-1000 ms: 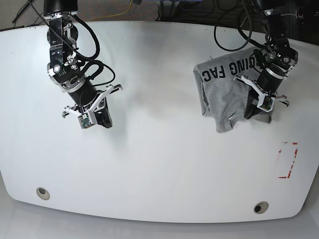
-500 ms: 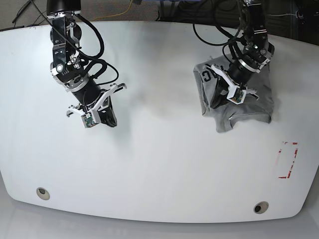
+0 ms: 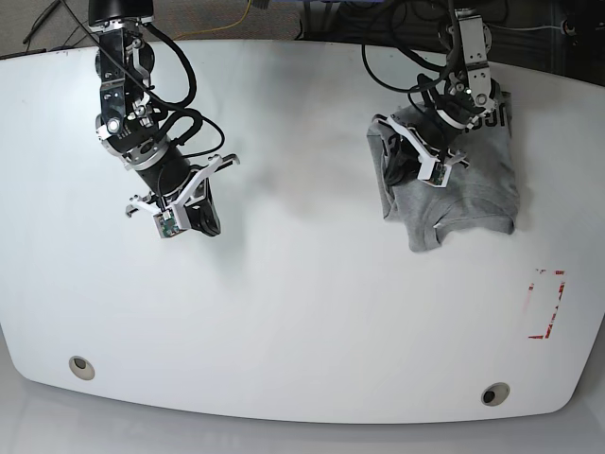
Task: Layout the t-shirt on the table in an organized manner, then fold the t-shirt properly
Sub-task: 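Drag the folded shirt with the left gripper toward the red square, then release the shirt and lift the left gripper off it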
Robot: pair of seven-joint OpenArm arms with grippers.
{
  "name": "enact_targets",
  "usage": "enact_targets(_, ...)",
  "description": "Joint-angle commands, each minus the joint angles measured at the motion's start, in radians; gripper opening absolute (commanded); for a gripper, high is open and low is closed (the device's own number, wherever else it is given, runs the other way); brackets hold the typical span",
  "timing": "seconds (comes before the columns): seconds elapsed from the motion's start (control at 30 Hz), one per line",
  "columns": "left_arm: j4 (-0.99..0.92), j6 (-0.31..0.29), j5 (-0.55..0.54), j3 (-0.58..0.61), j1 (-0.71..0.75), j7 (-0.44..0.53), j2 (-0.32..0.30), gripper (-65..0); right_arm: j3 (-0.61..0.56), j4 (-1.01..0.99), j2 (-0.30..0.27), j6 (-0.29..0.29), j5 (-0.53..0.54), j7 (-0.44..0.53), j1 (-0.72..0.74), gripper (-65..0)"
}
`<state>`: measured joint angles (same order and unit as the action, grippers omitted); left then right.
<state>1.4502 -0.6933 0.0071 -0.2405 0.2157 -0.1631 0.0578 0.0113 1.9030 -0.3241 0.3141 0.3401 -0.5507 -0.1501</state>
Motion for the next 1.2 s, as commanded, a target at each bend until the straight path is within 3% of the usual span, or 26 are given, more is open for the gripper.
enact_targets(0.0,-0.015,-0.005,-0.015,-0.016,-0.009,0.024,0.001,-65.0,0.005,0.022,-0.008,-0.002,0.004,0.028,0.011,-64.7)
enact_targets(0.13,-0.018,-0.005,-0.014,-0.086,-0.006,0.081,0.001,-65.0,0.006,0.023,-0.008,-0.002,0.004,0.028,0.004,-64.7)
enact_targets(0.3,-0.016,-0.005,-0.014,-0.125,0.000,0.083,-0.008,-65.0,0.008,0.025,-0.008,-0.002,0.004,0.028,-0.006,-64.7)
enact_targets(0.83,-0.012,-0.005,-0.023,-0.237,0.086,0.083,-0.191,-65.0,0.006,0.031,-0.008,-0.002,0.007,0.028,-0.009,-64.7)
enact_targets(1.17,-0.013,-0.005,-0.022,-0.294,0.078,0.083,-0.261,-65.0,0.005,0.031,-0.007,-0.002,0.007,0.028,-0.010,-64.7)
